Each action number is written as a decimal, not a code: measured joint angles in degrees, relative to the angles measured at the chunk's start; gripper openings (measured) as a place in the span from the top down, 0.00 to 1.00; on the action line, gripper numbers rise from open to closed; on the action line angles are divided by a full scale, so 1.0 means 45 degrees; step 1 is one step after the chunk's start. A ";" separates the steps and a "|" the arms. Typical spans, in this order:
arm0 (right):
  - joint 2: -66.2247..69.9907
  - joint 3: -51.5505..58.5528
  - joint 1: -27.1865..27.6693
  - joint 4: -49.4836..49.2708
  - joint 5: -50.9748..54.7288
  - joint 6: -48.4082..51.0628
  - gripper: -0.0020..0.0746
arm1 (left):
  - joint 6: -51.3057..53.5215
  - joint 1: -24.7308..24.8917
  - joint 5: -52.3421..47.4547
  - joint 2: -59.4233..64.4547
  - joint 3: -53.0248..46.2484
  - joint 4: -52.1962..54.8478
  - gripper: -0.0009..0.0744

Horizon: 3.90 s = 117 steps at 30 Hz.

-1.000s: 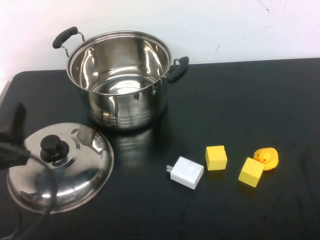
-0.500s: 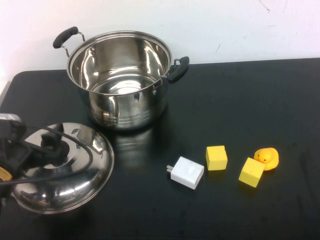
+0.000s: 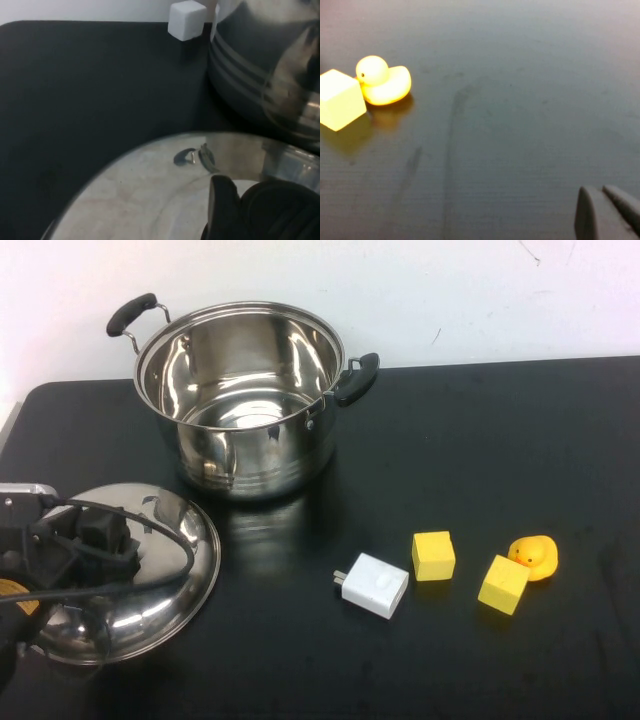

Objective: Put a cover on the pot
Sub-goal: Pick up the pot lid, then place the pot lid on the pot

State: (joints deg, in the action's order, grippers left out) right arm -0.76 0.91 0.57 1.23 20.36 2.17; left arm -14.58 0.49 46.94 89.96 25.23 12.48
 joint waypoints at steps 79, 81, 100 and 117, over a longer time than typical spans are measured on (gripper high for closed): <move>0.0000 0.0000 0.0000 0.0000 0.0000 0.0000 0.98 | -0.4124 0.3842 -1.0118 0.4034 1.4091 0.3090 0.55; 0.0000 0.0000 0.0000 0.0000 0.0000 0.0000 0.98 | -0.4144 0.3842 -1.0088 0.4088 1.4109 0.3090 0.55; 0.0000 0.0000 0.0000 0.0000 0.0000 0.0000 0.98 | -0.4144 0.3842 -1.0092 0.4280 1.4295 0.3112 0.55; 0.0000 0.0000 0.0000 0.0000 0.0000 0.0000 0.98 | -0.4174 0.3842 -1.1503 0.1564 1.4324 0.4131 0.39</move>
State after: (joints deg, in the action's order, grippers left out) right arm -0.76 0.91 0.57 1.23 20.36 2.17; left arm -33.36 17.78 -4.83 97.00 89.69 31.07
